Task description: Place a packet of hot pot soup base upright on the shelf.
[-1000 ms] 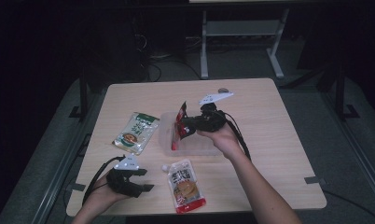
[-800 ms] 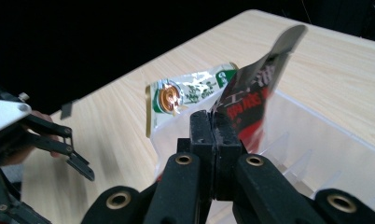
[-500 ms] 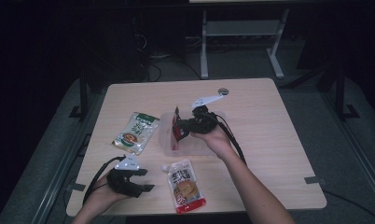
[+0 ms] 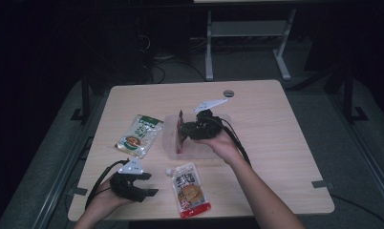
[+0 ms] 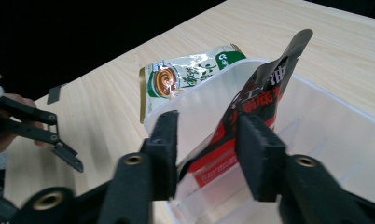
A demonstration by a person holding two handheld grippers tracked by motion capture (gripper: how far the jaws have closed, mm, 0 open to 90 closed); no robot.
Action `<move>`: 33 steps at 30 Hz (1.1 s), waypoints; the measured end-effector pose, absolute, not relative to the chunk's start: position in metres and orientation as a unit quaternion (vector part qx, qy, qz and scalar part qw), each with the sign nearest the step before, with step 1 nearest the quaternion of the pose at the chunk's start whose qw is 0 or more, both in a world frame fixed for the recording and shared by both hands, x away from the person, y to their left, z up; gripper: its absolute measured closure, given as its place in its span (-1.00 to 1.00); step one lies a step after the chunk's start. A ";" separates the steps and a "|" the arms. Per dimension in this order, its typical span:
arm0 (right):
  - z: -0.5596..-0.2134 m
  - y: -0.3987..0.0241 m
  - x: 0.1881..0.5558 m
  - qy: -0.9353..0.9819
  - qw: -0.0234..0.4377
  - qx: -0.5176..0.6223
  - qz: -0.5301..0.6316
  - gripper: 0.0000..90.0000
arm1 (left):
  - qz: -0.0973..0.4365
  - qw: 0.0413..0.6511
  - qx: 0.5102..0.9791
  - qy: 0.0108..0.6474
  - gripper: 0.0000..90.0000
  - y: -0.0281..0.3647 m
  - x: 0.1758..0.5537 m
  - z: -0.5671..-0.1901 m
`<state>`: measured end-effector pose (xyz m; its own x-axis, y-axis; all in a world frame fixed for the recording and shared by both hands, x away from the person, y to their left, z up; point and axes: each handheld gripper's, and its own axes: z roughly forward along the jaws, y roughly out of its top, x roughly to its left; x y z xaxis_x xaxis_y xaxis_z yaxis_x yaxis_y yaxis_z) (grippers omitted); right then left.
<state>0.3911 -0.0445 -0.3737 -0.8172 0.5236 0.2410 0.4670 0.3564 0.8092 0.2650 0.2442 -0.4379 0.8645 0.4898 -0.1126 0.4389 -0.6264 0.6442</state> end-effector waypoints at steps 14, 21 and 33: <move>-0.361 -0.078 0.358 0.826 0.038 0.275 0.491 -0.07 | 0.041 0.353 0.896 0.266 -0.23 0.244 0.268 -0.437; -0.370 -0.097 0.337 0.843 0.053 0.254 0.471 -0.11 | 0.040 0.354 0.895 0.269 -0.21 0.242 0.267 -0.437; -0.391 -0.132 0.303 0.856 0.052 0.246 0.451 -0.18 | 0.021 0.374 0.889 0.262 0.29 0.232 0.264 -0.435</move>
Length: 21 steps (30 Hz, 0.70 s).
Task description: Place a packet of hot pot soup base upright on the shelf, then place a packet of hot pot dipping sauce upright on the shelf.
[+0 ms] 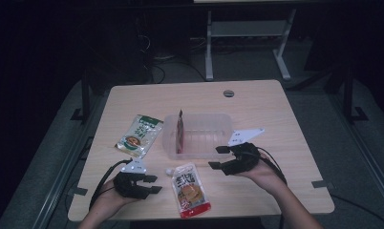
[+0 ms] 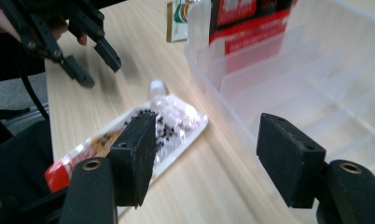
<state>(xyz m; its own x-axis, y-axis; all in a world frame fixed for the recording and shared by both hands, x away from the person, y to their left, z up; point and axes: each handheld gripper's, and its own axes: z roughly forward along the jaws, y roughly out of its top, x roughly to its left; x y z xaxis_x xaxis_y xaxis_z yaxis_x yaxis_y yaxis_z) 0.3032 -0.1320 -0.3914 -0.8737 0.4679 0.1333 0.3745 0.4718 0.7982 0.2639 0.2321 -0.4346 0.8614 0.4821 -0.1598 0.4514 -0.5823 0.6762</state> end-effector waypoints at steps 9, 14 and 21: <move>-0.408 -0.156 0.286 0.857 0.060 0.265 0.438 -0.20 | 0.009 0.387 0.888 0.247 0.99 0.223 0.263 -0.425; -0.416 -0.175 0.278 0.853 0.068 0.287 0.431 -0.22 | 0.007 0.389 0.890 0.239 0.99 0.214 0.263 -0.424; -0.430 -0.198 0.267 0.849 0.066 0.315 0.420 -0.25 | -0.001 0.395 0.893 0.216 0.99 0.190 0.261 -0.420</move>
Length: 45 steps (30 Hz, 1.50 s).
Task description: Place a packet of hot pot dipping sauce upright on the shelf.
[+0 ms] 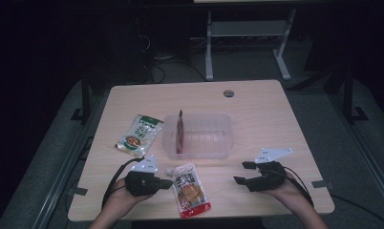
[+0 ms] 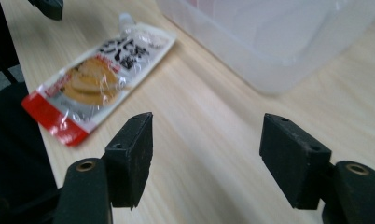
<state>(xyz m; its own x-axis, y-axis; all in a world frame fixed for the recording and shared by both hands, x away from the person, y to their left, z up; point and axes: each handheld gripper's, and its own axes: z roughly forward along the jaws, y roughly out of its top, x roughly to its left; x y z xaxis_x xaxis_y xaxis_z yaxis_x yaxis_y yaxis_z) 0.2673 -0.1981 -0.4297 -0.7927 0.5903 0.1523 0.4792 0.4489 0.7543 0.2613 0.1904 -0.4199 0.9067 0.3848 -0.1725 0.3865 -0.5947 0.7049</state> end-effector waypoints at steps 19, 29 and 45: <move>-0.441 -0.198 0.268 0.853 0.071 0.325 0.401 -0.33 | -0.028 0.382 0.909 0.162 0.99 0.115 0.255 -0.436; -0.442 -0.196 0.268 0.856 0.070 0.320 0.399 -0.33 | -0.040 0.354 0.921 0.155 0.99 0.102 0.254 -0.454; -0.443 -0.195 0.269 0.858 0.068 0.320 0.395 -0.33 | -0.051 0.344 0.920 0.180 0.99 0.136 0.251 -0.451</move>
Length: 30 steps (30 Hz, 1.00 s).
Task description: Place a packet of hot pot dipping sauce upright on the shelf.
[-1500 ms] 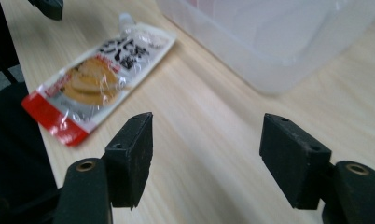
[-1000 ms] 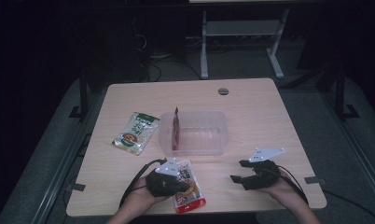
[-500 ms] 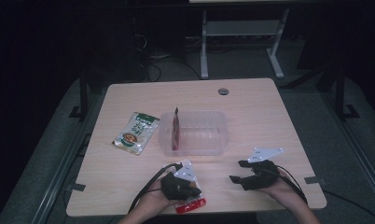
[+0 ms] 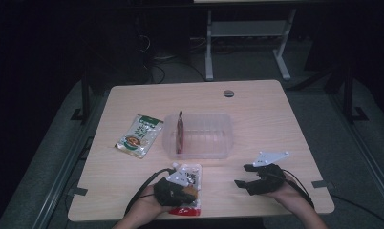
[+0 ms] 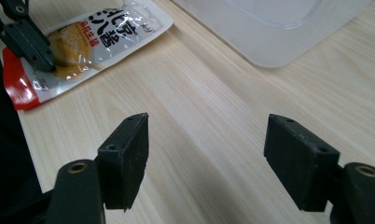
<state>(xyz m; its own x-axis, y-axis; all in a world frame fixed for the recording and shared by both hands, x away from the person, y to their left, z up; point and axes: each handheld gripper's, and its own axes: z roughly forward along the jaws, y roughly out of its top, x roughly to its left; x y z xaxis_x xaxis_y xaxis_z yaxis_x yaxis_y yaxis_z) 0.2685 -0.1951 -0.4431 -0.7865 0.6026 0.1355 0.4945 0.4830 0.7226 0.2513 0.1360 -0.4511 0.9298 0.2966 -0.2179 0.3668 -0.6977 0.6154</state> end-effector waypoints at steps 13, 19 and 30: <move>-0.445 -0.193 0.270 0.859 0.065 0.322 0.391 -0.33 | -0.046 0.343 0.916 0.202 0.99 0.159 0.255 -0.447; -0.445 -0.191 0.270 0.861 0.065 0.319 0.390 -0.33 | -0.055 0.343 0.920 0.179 0.99 0.138 0.248 -0.451; -0.446 -0.192 0.270 0.861 0.063 0.321 0.389 -0.33 | -0.042 0.323 0.929 0.177 1.00 0.153 0.249 -0.451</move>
